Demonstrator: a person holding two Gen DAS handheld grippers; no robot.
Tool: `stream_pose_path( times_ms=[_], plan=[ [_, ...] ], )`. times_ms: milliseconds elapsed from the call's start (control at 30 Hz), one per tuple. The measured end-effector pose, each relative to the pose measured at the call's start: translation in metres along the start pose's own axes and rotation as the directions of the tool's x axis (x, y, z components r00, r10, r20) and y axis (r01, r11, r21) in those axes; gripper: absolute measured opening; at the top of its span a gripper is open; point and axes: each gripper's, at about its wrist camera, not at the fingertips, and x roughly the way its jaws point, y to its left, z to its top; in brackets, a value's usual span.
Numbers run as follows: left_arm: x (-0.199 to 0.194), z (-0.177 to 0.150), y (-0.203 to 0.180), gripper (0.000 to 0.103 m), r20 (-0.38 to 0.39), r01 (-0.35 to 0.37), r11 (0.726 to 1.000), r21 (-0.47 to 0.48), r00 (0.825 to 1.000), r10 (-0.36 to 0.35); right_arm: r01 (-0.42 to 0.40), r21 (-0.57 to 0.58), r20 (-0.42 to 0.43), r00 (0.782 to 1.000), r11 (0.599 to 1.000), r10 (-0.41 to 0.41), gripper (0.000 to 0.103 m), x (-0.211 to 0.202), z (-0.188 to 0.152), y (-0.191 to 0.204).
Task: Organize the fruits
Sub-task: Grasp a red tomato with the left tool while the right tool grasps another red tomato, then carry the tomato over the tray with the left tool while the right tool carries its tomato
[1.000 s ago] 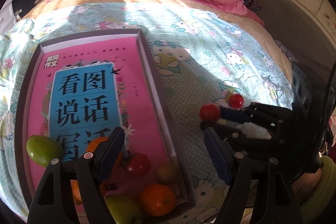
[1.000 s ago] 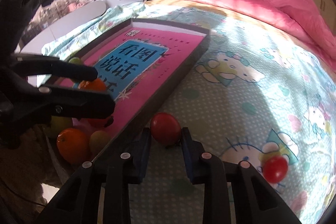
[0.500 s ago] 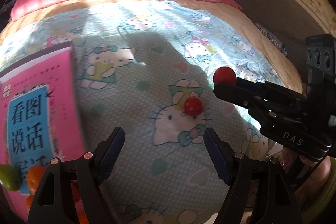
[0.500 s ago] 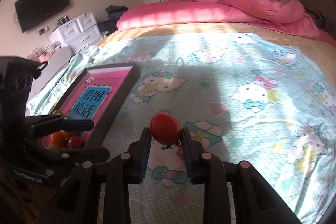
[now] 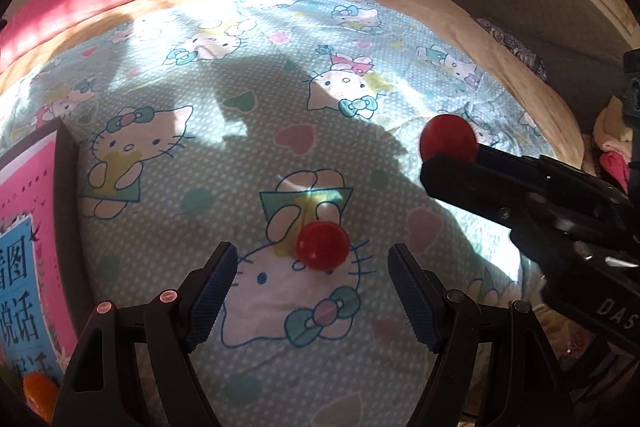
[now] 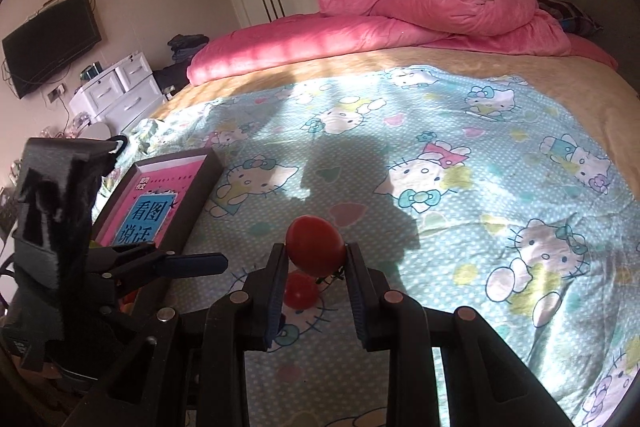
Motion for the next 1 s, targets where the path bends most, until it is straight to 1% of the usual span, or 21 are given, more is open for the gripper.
stream_pose_path(
  times_ms=[67,100,167,233,367,433,567,633,700,733,1000],
  plan=[
    [0.007,0.001,-0.002,0.077,-0.007,-0.012,1.0,0.001,1.0,0.012,0.005,0.022,-0.002,1.0,1.0,-0.005,0.029,-0.001,0.0,-0.007],
    [0.01,0.001,-0.003,0.073,-0.014,-0.003,1.0,0.001,1.0,0.003,0.007,0.034,-0.003,1.0,0.999,-0.007,0.029,-0.001,0.0,-0.011],
    [0.015,0.001,-0.003,0.068,-0.025,0.002,1.0,-0.001,1.0,-0.002,0.007,0.055,-0.002,1.0,0.998,-0.007,0.029,-0.002,0.0,-0.017],
    [0.02,0.001,-0.006,0.066,-0.033,-0.002,1.0,0.007,0.999,0.002,0.008,0.064,0.0,1.0,0.998,-0.008,0.029,-0.003,-0.001,-0.02],
    [0.028,0.0,-0.012,0.058,-0.04,-0.001,1.0,0.015,0.999,0.001,0.005,0.07,0.002,1.0,0.998,-0.005,0.029,-0.004,-0.001,-0.023],
    [0.032,0.001,-0.014,0.057,-0.044,0.005,1.0,0.012,0.999,-0.005,0.001,0.075,-0.001,1.0,0.997,0.0,0.029,-0.004,-0.001,-0.022],
    [0.036,0.002,-0.018,0.047,-0.045,-0.011,1.0,0.021,0.999,0.011,-0.003,0.073,-0.004,1.0,0.997,0.003,0.029,-0.005,-0.001,-0.02],
    [0.037,0.003,-0.017,0.045,-0.048,-0.005,1.0,0.022,0.999,0.006,-0.004,0.071,-0.003,1.0,0.997,0.004,0.029,-0.005,-0.001,-0.02],
    [0.037,0.004,-0.016,0.037,-0.049,-0.008,1.0,0.02,0.999,0.009,-0.005,0.071,-0.003,1.0,0.997,0.005,0.029,-0.005,-0.001,-0.019],
    [0.037,0.004,-0.015,0.035,-0.05,-0.009,1.0,0.019,0.999,0.01,-0.002,0.07,-0.003,1.0,0.998,0.002,0.029,-0.005,-0.001,-0.019],
    [0.031,0.003,-0.006,0.034,-0.037,0.019,1.0,-0.006,0.999,-0.019,-0.009,0.076,-0.006,1.0,0.997,0.01,0.029,-0.004,-0.001,-0.02]
  ],
)
